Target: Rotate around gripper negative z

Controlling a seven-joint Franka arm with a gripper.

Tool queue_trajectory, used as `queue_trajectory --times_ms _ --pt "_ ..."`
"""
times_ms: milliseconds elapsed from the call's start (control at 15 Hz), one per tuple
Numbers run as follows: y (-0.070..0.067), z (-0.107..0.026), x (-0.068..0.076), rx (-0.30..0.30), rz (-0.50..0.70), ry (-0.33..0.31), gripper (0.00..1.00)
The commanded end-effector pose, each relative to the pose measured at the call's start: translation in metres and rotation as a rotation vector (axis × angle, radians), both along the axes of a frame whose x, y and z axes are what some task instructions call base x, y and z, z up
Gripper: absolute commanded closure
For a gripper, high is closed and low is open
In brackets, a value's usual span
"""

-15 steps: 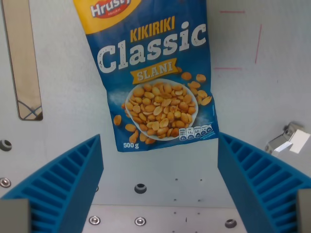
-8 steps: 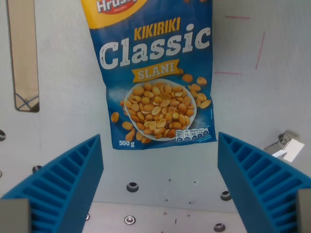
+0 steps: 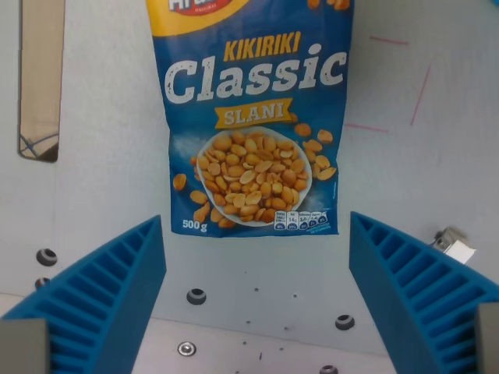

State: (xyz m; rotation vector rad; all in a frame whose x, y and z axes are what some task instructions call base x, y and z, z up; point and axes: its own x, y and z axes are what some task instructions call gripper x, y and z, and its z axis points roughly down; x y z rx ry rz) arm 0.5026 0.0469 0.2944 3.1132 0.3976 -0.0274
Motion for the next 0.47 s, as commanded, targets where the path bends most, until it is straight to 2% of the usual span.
queue_trajectory --times_ms 67,467 --pt "-0.0003 0.0018 0.0001 0.003 0.166 -0.003 0.0" --pt "-0.0003 0.0018 0.0001 0.004 0.246 -0.003 0.0"
